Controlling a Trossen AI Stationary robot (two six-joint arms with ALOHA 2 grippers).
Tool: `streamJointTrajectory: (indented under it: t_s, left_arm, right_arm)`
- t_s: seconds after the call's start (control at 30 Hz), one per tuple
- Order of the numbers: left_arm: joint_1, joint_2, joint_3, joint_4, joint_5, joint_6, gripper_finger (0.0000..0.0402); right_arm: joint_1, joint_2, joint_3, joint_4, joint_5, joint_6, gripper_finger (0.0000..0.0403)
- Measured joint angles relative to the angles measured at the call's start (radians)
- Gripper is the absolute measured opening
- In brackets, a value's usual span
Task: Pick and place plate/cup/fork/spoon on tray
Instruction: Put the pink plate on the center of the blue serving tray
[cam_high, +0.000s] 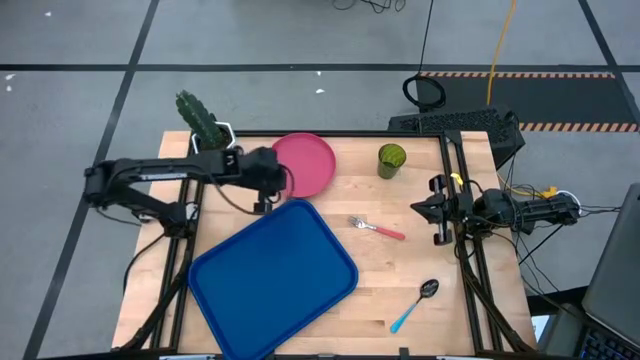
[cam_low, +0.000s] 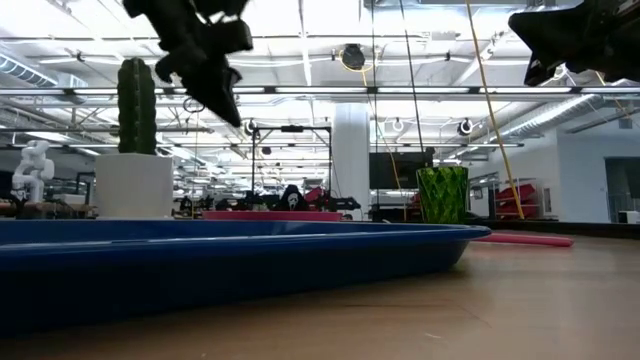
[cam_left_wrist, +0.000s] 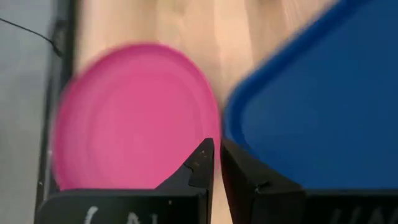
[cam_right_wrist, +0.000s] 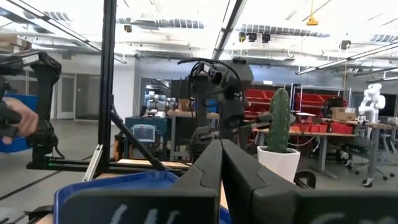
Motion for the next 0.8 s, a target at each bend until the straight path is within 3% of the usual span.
streamJointTrajectory:
  t_s: [0.13, 0.33, 0.53, 0.8]
  left_arm:
    - [-0.006, 0.104, 0.054, -0.11, -0.043, 0.049, 0.0049]
    - [0.024, 0.219, 0.088, -0.155, -0.141, 0.076, 0.0116]
    - [0.056, 0.292, 0.092, -0.158, -0.108, 0.104, 0.0165]
    - [0.057, 0.367, 0.092, -0.159, -0.113, 0.135, 0.0177]
  right_arm:
    - [0.0, 0.0, 0.0, -0.042, 0.0, 0.018, 0.0]
    - [0.0, 0.0, 0.0, -0.091, 0.0, 0.02, 0.0]
    - [0.0, 0.0, 0.0, -0.119, 0.0, 0.066, 0.0]
    - [0.0, 0.0, 0.0, -0.15, 0.0, 0.079, 0.0]
